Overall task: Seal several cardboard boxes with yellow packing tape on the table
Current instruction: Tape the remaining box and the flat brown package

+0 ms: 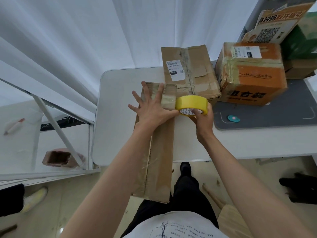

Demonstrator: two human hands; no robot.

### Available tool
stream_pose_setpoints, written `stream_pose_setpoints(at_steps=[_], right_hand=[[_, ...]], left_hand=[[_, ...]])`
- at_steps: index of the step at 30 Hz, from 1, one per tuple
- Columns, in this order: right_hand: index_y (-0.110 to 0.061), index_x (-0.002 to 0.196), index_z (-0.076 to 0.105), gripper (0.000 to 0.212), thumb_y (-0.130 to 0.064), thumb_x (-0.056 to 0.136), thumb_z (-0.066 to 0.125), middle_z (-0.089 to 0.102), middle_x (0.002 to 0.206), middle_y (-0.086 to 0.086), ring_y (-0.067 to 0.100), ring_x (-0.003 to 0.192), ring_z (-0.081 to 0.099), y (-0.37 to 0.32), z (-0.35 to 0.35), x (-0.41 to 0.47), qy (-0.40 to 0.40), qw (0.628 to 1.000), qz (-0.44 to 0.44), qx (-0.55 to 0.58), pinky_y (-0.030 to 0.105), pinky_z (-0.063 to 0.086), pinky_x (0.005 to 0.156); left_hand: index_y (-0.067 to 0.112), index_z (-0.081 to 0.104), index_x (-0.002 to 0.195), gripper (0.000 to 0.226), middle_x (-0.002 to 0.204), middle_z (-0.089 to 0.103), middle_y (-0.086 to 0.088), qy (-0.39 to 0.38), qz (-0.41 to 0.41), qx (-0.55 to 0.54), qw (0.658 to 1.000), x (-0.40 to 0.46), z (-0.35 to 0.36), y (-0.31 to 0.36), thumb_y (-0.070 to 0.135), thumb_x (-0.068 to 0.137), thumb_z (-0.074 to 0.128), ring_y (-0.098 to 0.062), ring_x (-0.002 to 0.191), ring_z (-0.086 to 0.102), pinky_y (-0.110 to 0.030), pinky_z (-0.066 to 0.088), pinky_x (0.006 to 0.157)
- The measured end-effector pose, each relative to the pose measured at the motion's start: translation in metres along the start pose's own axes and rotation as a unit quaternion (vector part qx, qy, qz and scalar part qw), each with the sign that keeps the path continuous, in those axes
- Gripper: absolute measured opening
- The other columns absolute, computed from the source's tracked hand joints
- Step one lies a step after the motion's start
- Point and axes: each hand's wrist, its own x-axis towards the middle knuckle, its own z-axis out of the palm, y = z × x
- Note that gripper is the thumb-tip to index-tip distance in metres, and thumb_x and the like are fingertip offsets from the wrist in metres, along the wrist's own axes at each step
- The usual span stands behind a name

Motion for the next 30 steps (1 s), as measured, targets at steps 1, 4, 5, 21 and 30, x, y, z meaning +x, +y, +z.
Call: stream_pose_setpoints(at_steps=[1, 4, 5, 21, 30], right_hand=[[-0.027, 0.12, 0.056, 0.04, -0.005, 0.089, 0.069, 0.061, 0.124, 0.013, 0.027, 0.111, 0.065, 0.002, 0.004, 0.0, -0.011, 1.0, 0.018, 0.02, 0.037, 0.061, 0.081], [-0.018, 0.127, 0.06, 0.043, -0.016, 0.088, 0.077, 0.068, 0.122, 0.01, 0.024, 0.112, 0.069, 0.007, 0.02, -0.002, -0.056, 0.996, 0.063, 0.029, 0.038, 0.06, 0.087], [-0.02, 0.124, 0.061, 0.037, -0.017, 0.089, 0.076, 0.071, 0.118, 0.004, 0.02, 0.11, 0.069, 0.007, 0.027, -0.005, -0.073, 0.994, 0.079, 0.022, 0.036, 0.06, 0.087], [-0.022, 0.117, 0.064, 0.046, -0.054, 0.084, 0.056, 0.066, 0.116, 0.007, 0.021, 0.109, 0.062, 0.004, 0.115, -0.016, -0.154, 0.968, 0.002, -0.201, 0.036, 0.055, 0.086], [-0.022, 0.12, 0.058, 0.024, -0.027, 0.097, 0.057, 0.059, 0.133, 0.008, 0.042, 0.144, 0.032, 0.036, 0.11, -0.01, -0.081, 0.903, -0.029, -0.421, 0.068, 0.02, 0.114]], left_hand=[[0.054, -0.001, 0.156, 0.117, 0.162, -0.037, 0.001, -0.001, -0.008, -0.01, 1.0, 0.001, -0.003, -0.004, 0.08, 0.067, 0.069, -0.046, 0.149, -0.025, -0.075, -0.002, 0.115], [0.057, 0.004, 0.155, 0.113, 0.165, -0.028, 0.004, 0.008, -0.017, -0.03, 0.999, 0.004, -0.01, -0.021, 0.079, 0.067, 0.071, -0.045, 0.151, 0.003, -0.067, 0.019, 0.115], [0.058, 0.005, 0.154, 0.112, 0.166, -0.025, 0.005, 0.015, -0.018, -0.031, 0.999, 0.005, -0.012, -0.028, 0.08, 0.066, 0.071, -0.043, 0.149, 0.01, -0.065, 0.023, 0.114], [0.064, 0.03, 0.146, 0.09, 0.163, 0.023, 0.008, 0.029, -0.026, -0.355, 0.934, 0.004, -0.011, -0.144, 0.063, 0.067, 0.074, -0.021, 0.146, 0.032, -0.052, 0.035, 0.117], [0.044, 0.051, 0.144, 0.056, 0.148, 0.053, 0.014, -0.005, -0.074, -0.397, 0.915, 0.006, 0.084, -0.155, 0.067, 0.093, 0.054, -0.006, 0.139, 0.046, -0.042, 0.038, 0.117]])
